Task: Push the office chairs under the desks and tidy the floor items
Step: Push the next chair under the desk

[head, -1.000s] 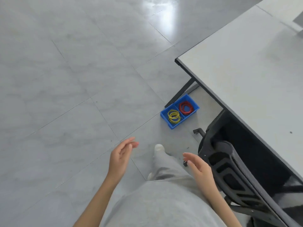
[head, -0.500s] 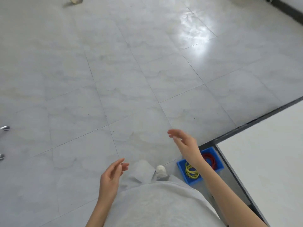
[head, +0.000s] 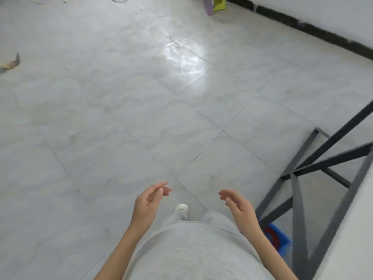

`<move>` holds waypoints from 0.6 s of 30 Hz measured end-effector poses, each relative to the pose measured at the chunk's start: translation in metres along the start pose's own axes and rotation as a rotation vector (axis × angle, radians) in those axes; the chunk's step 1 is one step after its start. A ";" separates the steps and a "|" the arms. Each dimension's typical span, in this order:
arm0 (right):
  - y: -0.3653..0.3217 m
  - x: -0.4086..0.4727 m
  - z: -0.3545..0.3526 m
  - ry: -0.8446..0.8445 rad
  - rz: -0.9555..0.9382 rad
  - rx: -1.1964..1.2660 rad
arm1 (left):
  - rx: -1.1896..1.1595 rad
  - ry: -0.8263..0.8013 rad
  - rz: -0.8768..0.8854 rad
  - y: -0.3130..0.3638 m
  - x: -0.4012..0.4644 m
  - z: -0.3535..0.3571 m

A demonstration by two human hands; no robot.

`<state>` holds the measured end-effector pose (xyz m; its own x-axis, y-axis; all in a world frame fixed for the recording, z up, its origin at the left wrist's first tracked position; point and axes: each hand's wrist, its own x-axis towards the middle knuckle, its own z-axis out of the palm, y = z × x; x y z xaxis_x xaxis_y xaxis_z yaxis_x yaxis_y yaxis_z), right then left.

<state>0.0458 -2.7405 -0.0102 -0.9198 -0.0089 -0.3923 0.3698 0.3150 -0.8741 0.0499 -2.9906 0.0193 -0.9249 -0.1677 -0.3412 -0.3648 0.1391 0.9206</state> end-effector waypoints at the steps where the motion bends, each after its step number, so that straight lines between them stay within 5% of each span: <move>1: -0.003 0.007 -0.006 0.062 0.035 0.023 | 0.031 -0.069 0.012 0.018 0.033 0.004; 8: -0.016 0.085 -0.048 0.438 0.187 0.148 | 0.169 -0.401 0.140 0.116 0.229 0.086; 18: -0.105 0.360 -0.215 0.468 0.055 0.229 | 0.145 -0.415 0.038 0.191 0.404 0.227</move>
<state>-0.3521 -2.5725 0.0020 -0.8389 0.4437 -0.3152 0.3904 0.0870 -0.9165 -0.4174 -2.8107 0.0140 -0.8917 0.2418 -0.3826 -0.3141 0.2780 0.9078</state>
